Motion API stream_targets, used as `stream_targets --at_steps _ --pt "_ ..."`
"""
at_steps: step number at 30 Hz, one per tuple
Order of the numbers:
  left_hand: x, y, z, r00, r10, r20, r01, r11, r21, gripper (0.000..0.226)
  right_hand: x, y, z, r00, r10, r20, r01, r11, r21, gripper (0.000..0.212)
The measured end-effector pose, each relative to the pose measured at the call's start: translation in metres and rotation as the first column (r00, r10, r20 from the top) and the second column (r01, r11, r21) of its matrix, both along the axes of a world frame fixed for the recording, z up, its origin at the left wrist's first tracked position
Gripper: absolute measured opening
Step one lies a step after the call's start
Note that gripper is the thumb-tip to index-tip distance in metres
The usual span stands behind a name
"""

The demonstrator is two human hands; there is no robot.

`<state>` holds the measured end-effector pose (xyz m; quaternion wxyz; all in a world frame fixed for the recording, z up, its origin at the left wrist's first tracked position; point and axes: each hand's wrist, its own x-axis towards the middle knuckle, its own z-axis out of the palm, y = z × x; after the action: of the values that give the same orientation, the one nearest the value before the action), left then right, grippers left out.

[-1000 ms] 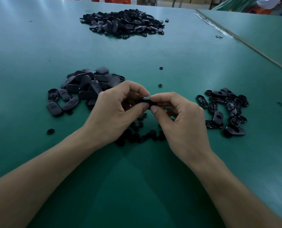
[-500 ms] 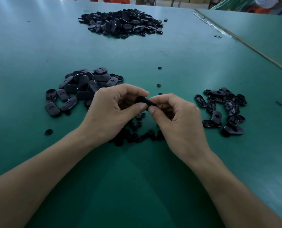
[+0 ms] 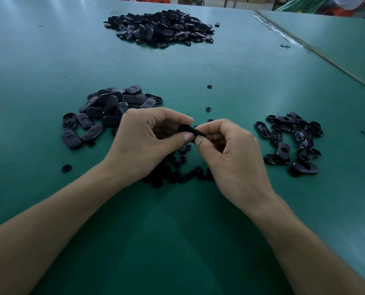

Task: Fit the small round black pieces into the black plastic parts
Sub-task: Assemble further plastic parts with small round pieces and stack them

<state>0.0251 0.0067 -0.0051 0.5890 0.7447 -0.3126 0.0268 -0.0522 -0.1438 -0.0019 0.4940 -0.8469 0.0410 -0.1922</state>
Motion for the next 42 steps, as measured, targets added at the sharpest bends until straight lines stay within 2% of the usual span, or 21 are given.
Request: stream_targets --at_steps 21,24,26,28,31,34,39,42 --pt "-0.006 -0.003 -0.001 0.989 0.12 0.089 -0.121 0.993 0.009 0.026 0.002 -0.005 0.002 0.999 -0.005 0.053 0.008 0.998 -0.058 0.016" --pt "-0.005 -0.002 -0.002 0.977 0.183 0.113 -0.181 0.983 -0.022 0.021 0.001 -0.007 0.002 0.993 -0.083 0.084 0.096 0.982 -0.161 0.019" --pt "0.0 0.0 -0.002 0.954 0.279 0.108 -0.275 0.96 -0.05 0.018 0.001 -0.014 0.001 0.977 -0.202 0.074 0.215 0.931 -0.296 0.025" --pt "0.007 0.003 -0.002 0.921 0.375 0.109 -0.371 0.927 -0.055 0.017 0.002 -0.025 -0.001 0.938 -0.346 -0.01 0.304 0.835 -0.459 0.035" --pt "0.016 0.01 -0.003 0.867 0.474 0.154 -0.478 0.878 -0.01 0.016 0.002 -0.037 -0.002 0.822 -0.521 -0.231 0.29 0.731 -0.617 0.051" --pt "0.022 0.016 -0.003 0.823 0.539 0.178 -0.556 0.829 0.057 0.013 0.001 -0.039 -0.004 0.781 -0.54 -0.314 0.238 0.722 -0.65 0.054" --pt "0.026 0.019 -0.003 0.81 0.561 0.17 -0.585 0.789 0.187 0.01 0.001 -0.041 -0.003 0.813 -0.534 -0.233 0.275 0.704 -0.655 0.035" --pt "0.03 0.021 -0.005 0.793 0.589 0.155 -0.608 0.76 0.23 0.015 -0.001 -0.04 -0.001 0.83 -0.526 -0.188 0.3 0.704 -0.644 0.03"
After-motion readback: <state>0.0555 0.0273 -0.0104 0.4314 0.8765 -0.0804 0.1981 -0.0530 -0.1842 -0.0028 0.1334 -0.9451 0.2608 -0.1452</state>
